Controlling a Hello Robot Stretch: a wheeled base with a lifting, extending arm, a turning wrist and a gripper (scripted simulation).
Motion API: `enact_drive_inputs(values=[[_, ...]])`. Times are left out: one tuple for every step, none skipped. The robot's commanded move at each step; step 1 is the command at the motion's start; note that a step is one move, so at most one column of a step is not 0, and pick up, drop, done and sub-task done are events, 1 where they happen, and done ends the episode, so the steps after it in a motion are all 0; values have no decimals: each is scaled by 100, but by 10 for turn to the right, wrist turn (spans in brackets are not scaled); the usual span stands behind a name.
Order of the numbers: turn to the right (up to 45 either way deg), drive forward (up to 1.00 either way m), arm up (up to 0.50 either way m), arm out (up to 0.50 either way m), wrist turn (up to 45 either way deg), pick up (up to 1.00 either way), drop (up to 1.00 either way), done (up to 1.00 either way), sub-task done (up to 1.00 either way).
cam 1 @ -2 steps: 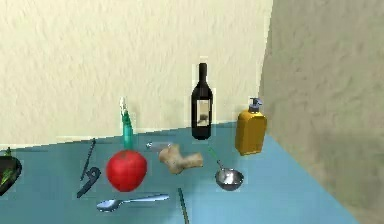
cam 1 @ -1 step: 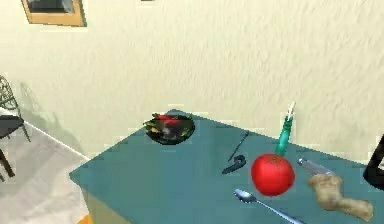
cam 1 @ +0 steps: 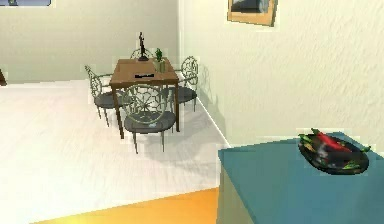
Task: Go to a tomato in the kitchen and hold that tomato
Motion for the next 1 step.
enact_drive_inputs(values=[[-180,0,0,0,0,0,0,0,0]])
